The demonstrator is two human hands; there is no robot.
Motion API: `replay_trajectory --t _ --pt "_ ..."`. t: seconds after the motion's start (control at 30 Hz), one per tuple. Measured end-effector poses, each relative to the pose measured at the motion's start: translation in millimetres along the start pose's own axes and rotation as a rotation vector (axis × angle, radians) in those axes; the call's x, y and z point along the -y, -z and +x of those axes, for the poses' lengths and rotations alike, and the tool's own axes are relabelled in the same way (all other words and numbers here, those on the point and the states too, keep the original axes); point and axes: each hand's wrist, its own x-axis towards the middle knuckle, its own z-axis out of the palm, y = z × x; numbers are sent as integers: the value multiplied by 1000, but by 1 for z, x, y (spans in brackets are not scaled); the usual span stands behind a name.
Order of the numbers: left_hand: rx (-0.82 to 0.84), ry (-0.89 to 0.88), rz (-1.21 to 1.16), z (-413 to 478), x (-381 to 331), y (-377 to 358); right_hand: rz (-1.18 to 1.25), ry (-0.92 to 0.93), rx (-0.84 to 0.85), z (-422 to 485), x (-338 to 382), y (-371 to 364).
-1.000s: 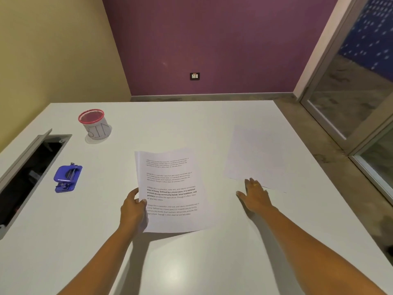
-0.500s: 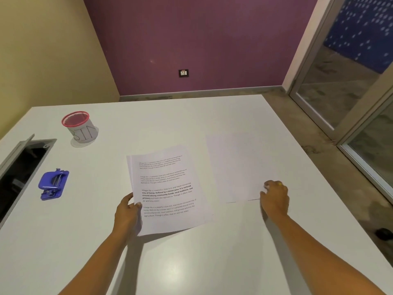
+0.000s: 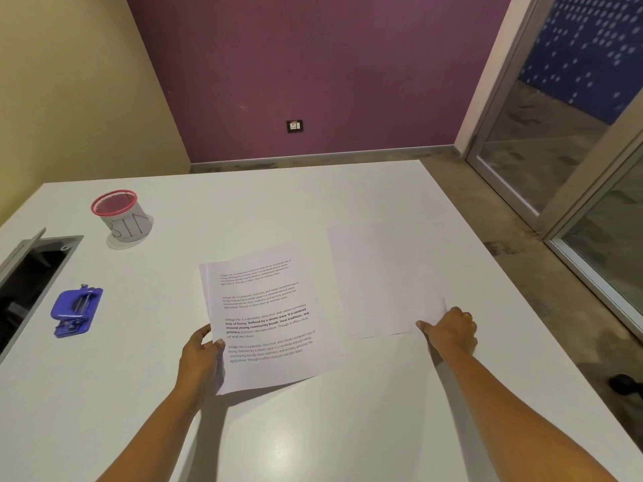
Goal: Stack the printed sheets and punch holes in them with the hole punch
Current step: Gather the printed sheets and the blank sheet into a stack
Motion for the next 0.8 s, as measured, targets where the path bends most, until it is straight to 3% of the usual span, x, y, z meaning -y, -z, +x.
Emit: replay_trajectory --t 0.3,0.43,0.53,0.8 --pt "14 15 41 2 4 1 329 -42 120 -8 3 -14" --pt "17 34 43 2 3 3 545 -27 20 -15 11 -11" --pt "28 20 73 2 3 5 650 105 -105 -17 27 7" --pt "86 63 7 -3 5 10 617 659 -382 -53 86 52"
